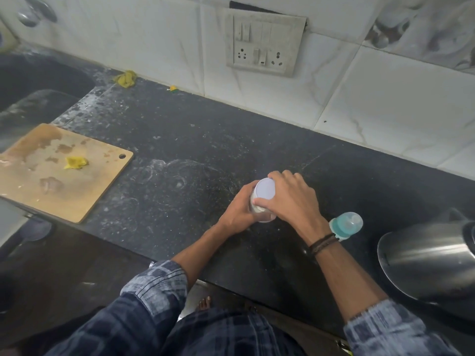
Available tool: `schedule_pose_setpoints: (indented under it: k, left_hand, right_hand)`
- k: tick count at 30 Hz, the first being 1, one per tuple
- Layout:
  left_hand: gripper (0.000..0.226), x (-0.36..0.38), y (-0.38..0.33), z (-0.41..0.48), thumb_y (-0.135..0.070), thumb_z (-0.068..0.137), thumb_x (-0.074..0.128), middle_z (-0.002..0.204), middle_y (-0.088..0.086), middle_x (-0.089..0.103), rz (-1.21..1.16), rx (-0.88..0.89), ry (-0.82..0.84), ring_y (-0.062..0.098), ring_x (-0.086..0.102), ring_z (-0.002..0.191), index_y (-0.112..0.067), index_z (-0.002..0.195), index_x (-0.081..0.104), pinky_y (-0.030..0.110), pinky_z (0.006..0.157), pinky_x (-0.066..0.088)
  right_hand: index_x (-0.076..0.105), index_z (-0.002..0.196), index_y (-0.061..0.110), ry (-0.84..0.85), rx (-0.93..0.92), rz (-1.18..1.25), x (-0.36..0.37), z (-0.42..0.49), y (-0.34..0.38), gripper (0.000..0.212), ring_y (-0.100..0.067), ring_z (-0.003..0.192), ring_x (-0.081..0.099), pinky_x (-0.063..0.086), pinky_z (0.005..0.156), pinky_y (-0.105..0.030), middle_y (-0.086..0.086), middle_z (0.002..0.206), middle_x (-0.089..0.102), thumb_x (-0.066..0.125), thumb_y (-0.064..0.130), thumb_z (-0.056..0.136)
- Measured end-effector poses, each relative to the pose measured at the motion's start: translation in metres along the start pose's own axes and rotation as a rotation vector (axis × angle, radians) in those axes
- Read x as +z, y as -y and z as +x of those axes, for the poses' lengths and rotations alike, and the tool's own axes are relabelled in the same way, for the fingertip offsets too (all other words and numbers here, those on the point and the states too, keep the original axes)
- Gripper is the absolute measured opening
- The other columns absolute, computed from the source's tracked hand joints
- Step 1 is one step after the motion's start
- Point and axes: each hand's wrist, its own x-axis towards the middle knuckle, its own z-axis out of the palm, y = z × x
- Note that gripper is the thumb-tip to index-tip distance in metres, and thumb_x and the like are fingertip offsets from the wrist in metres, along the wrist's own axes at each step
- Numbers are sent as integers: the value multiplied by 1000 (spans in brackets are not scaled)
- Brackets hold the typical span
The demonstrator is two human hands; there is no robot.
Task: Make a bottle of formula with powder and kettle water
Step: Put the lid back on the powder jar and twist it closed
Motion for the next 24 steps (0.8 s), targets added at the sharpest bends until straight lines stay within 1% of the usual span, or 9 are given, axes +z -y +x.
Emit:
schedule_pose_setpoints:
  k: [2,5,7,9,12,16,18,21,24]
  left_hand:
    - [85,0,0,0,-23,71,88,132,-20,47,15,-10,-5,1,50,121,-42,137,38,28,104,44]
    - [81,-1,2,1,-25,69,87,127,-33,48,34,-5,-7,-8,49,120,-58,127,39,29,104,45]
    - [82,-1,2,1,-31,67,86,130,-29,51,39,-8,-2,-1,51,123,-59,129,40,33,106,46]
    - [86,0,3,2,-37,66,86,136,-17,50,55,-10,4,8,51,125,-46,138,40,39,107,46]
    - [86,-1,3,3,-37,67,86,135,-14,50,61,-11,17,4,52,122,-41,138,37,29,102,46]
    - [75,-2,-2,2,-29,71,84,126,-23,50,75,6,21,-17,50,113,-46,128,38,6,88,41]
    - [74,-3,-2,2,-25,72,84,127,-20,52,80,17,15,-13,51,115,-50,125,39,9,91,42]
    - [79,-2,1,3,-22,73,87,133,-14,52,78,33,18,-2,52,121,-57,125,39,24,99,46]
    - [79,-3,4,4,-10,76,87,125,-22,54,85,34,19,-10,54,113,-55,121,41,11,91,44]
  right_hand:
    - [48,139,23,-4,25,-20,0,0,2,78,-26,122,53,52,87,-40,-5,133,56,65,72,81]
    - [51,135,20,-7,44,-38,0,-1,5,81,-28,119,56,51,83,-40,-7,129,60,63,77,79]
    - [51,135,19,-3,44,-48,-2,-2,6,82,-29,118,57,51,83,-40,-8,128,60,65,76,78]
    - [48,141,20,25,29,-38,-3,-3,8,83,-30,121,55,51,87,-42,-7,133,57,71,70,78]
    - [47,145,28,49,13,6,-5,-4,8,75,-30,119,57,51,88,-42,-5,133,56,75,58,82]
    - [48,143,26,37,66,38,-4,-5,11,70,-31,117,59,52,89,-41,-8,132,55,71,56,85]
    - [48,141,21,27,97,33,-2,-4,13,73,-32,118,59,52,89,-41,-12,132,55,70,61,84]
    - [48,139,15,-3,142,35,0,-3,18,78,-34,116,60,53,89,-41,-16,131,56,66,67,84]
    - [47,136,11,-28,192,25,0,-2,21,81,-35,114,62,53,87,-40,-17,129,58,62,72,84]
